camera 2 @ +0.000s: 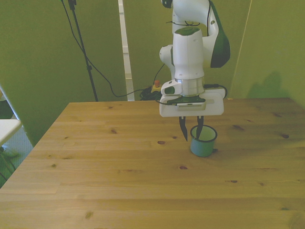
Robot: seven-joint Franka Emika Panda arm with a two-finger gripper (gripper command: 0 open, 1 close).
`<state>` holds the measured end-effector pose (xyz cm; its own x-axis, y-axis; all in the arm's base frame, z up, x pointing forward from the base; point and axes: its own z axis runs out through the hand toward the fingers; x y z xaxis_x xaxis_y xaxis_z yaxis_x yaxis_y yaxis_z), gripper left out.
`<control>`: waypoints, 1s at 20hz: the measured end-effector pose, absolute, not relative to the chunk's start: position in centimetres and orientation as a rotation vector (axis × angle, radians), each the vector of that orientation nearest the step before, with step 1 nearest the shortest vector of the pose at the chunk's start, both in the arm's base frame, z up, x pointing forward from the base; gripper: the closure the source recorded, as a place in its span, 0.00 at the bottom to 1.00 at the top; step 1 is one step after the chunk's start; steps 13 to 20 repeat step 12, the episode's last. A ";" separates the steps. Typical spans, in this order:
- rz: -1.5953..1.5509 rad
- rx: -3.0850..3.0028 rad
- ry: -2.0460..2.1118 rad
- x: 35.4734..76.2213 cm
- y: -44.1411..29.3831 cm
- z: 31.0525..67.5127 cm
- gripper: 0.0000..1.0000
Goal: Flip the mug upright
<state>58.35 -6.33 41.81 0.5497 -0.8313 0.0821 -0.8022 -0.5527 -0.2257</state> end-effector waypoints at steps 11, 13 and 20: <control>-0.340 -2.649 1.243 49.3 -1.4 47.3 0.00; -0.338 -2.656 1.233 48.5 -0.8 47.2 0.00; -0.338 -2.656 1.233 48.5 -0.8 47.2 0.00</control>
